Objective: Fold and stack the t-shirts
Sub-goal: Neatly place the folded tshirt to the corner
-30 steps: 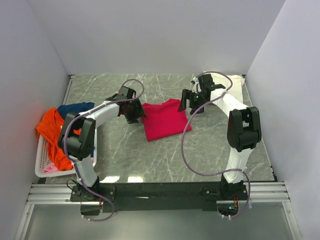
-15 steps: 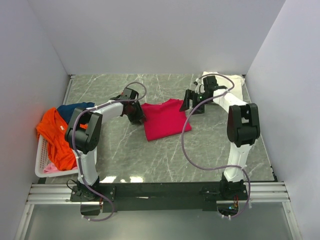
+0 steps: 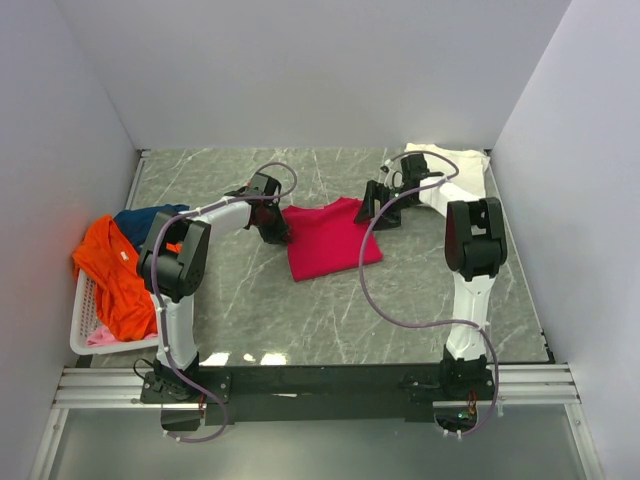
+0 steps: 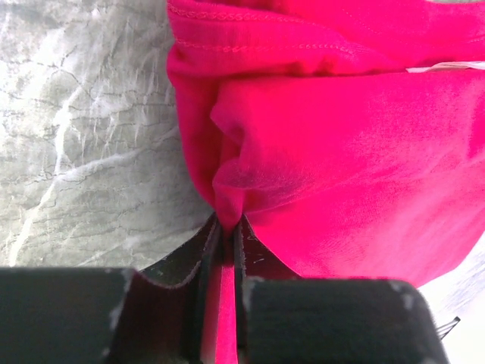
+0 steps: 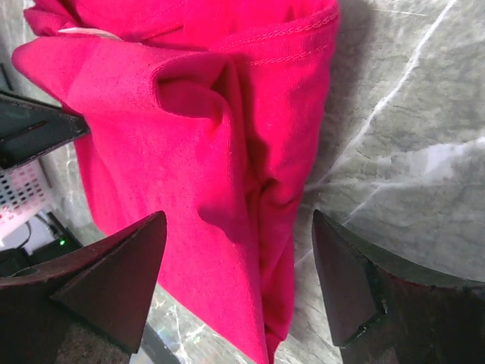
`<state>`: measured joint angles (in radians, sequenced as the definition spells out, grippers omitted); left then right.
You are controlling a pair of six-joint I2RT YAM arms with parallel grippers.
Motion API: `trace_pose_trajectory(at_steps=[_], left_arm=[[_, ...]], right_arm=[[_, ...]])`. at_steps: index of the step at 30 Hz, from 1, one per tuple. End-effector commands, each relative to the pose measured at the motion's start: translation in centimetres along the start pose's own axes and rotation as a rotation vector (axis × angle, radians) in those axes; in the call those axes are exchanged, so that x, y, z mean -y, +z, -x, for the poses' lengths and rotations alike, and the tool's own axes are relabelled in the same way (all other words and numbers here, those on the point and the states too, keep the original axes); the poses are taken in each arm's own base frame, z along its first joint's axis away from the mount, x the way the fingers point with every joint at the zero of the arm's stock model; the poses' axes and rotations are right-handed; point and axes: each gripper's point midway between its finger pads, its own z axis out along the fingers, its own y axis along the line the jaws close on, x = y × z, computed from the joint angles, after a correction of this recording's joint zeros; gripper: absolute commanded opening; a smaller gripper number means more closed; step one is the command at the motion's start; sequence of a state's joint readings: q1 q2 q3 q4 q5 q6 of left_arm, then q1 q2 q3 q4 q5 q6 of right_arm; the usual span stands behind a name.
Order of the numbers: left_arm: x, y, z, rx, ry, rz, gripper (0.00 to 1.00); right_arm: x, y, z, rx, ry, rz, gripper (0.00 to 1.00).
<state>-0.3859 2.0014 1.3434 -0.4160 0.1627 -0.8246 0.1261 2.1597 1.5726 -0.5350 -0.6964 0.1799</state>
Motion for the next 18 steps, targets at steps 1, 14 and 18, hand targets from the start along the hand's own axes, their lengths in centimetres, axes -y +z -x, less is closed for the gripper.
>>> trace_pose_trajectory(at_steps=[1,14,18], left_arm=[[-1.2,1.0,-0.4,-0.017,0.015,0.045,0.12],[-2.1,2.1,-2.1,-0.059,-0.003,0.029,0.06],[-2.1,2.0,-2.3,-0.062,0.0,0.021,0.06]], right_arm=[[-0.4,0.4,1.3,0.022,-0.038,0.051,0.83],[-2.3,5.2,-3.4,-0.086,-0.071,0.044,0.75],[-3.2,6.1,-3.2,-0.086,-0.083,0.031,0.68]])
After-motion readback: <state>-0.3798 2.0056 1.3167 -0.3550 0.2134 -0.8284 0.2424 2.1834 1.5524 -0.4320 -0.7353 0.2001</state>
